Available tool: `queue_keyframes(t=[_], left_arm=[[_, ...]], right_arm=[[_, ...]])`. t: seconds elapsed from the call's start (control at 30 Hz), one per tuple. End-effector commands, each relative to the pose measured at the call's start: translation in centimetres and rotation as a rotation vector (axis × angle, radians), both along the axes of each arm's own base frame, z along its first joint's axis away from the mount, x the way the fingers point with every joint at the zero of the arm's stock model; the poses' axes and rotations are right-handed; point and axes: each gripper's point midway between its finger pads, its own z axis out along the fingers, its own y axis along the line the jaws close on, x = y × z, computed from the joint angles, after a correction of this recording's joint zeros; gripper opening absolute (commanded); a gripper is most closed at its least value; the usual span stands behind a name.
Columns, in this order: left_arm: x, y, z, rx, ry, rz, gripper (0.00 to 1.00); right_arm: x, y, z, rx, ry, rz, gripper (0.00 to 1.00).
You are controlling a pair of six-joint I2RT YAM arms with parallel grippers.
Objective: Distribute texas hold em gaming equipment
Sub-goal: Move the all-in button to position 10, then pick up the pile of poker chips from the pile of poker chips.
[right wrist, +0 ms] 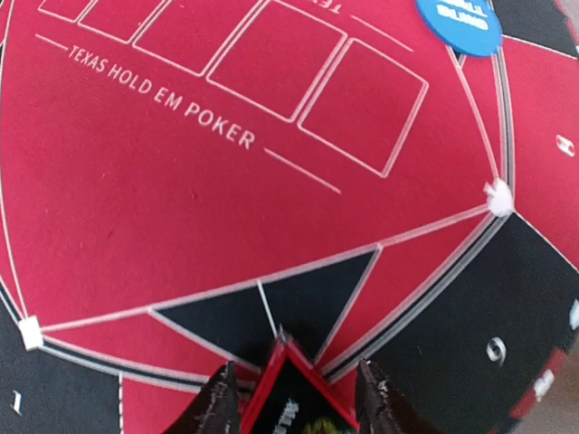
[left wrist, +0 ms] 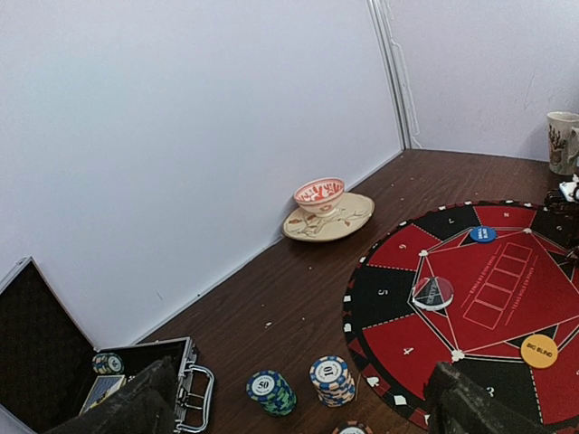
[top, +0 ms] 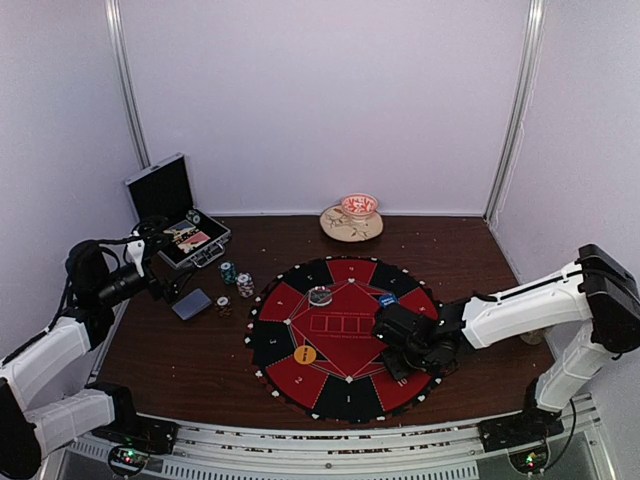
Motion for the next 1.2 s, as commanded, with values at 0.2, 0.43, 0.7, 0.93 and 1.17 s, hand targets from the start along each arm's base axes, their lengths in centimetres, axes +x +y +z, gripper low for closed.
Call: queue_keyframes(t=[0.2, 0.43, 0.7, 0.93, 1.17], left_arm=[[0.2, 0.0, 0.5, 0.006, -0.039, 0.004, 0.98], [0.7, 0.1, 0.0, 0.03, -0.007, 0.009, 0.98], [2.4, -0.5, -2.6, 0.105, 0.16, -0.052, 0.98], [4.7, 0.0, -4.5, 0.123, 0.289, -0.019, 0.98], [7.8, 1.4, -4.2, 0.132, 0.32, 0.097, 0.98]], right_arm=[[4.7, 4.4, 14.6, 0.099, -0.375, -0.005, 0.99], [8.1, 8.3, 17.4, 0.061, -0.533, 0.027, 1.0], [9.2, 8.7, 13.9, 0.054, -0.554, 0.052, 1.0], [9.7, 8.2, 13.5, 0.088, -0.55, 0.02, 1.0], [9.5, 7.4, 14.1, 0.086, -0.536, 0.005, 1.0]])
